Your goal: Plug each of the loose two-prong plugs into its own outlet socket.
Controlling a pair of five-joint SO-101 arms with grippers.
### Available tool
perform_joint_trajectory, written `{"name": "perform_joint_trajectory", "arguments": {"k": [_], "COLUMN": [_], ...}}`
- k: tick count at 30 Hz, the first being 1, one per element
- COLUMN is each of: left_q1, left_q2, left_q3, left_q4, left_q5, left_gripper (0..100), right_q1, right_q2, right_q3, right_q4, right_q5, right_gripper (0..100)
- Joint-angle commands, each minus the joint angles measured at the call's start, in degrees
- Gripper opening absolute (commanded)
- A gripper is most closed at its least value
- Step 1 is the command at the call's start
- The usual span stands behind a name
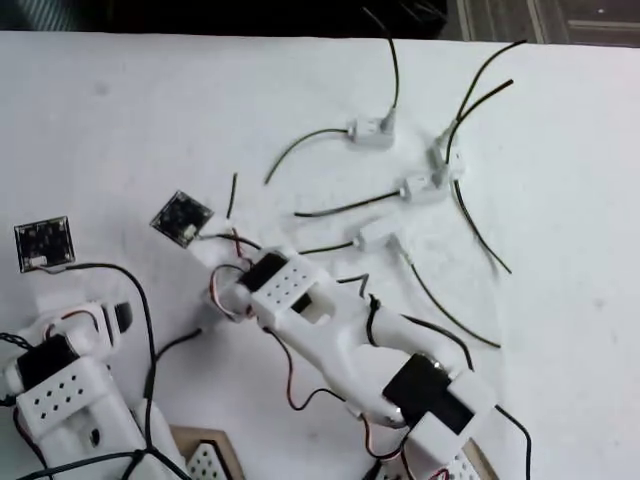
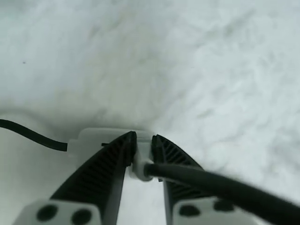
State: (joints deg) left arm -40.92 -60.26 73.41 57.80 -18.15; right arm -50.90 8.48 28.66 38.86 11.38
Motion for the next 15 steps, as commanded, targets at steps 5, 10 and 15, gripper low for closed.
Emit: {"name": "perform_joint_trajectory", "arguments": {"k": [5,10,15], "left_q1": [-0.22,-0.22,-0.22], "left_q2": [-0.66,-0.66,-0.66], "left_q3": [-0.26,-0.26,-0.26], "left_q4": [-0.97,-0.97,-0.97], "left_q5": [0.35,0.35,0.35], "left_gripper": [28,28,28], "right_q1": [1.01,0.04,-0.48], "right_q2": [0.92,-2.24,-6.37], "right_q3": [1.76,1.14,2.99], "right_q4": [3.82,3.91,3.91], "right_q5": [0.79,0.26,-1.32], "right_gripper": [1.7,6.4,9.1]}}
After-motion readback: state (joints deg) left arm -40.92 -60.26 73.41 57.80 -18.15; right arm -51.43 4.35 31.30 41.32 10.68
